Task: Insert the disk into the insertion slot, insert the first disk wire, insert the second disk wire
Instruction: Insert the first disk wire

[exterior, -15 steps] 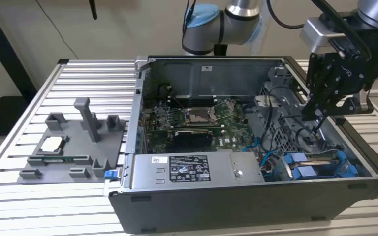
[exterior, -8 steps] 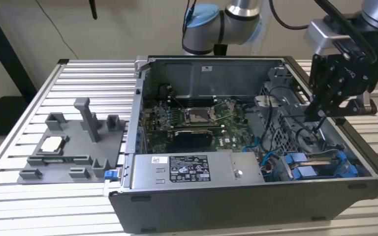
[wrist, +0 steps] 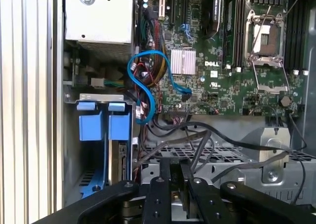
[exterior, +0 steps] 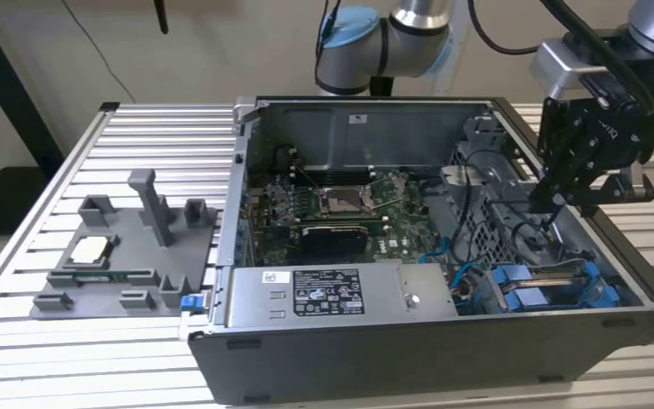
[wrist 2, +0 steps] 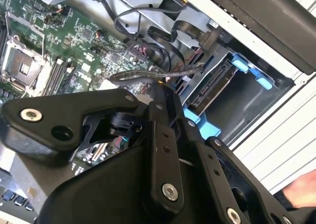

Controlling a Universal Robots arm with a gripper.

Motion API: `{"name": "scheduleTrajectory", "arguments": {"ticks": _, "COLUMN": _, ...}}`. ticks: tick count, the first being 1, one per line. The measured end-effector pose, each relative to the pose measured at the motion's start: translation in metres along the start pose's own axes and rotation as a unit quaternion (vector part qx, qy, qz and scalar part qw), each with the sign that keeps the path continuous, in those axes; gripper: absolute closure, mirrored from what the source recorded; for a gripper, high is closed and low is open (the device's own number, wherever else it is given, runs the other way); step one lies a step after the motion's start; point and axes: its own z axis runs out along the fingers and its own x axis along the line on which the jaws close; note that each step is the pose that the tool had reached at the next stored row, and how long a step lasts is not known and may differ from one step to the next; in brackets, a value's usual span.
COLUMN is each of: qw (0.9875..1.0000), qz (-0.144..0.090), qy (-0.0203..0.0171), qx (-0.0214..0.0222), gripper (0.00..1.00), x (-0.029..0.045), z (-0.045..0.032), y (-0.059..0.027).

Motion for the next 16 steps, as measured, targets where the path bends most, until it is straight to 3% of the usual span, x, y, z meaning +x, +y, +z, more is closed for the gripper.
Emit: {"name": "scheduleTrajectory", "arguments": {"ticks": 16, "qw": 1.0, "qz": 0.0, "qy": 0.0035, "qx": -0.0001, "gripper": 0.81, "x": 0.004, "z": 0.0086, "y": -0.0088}}
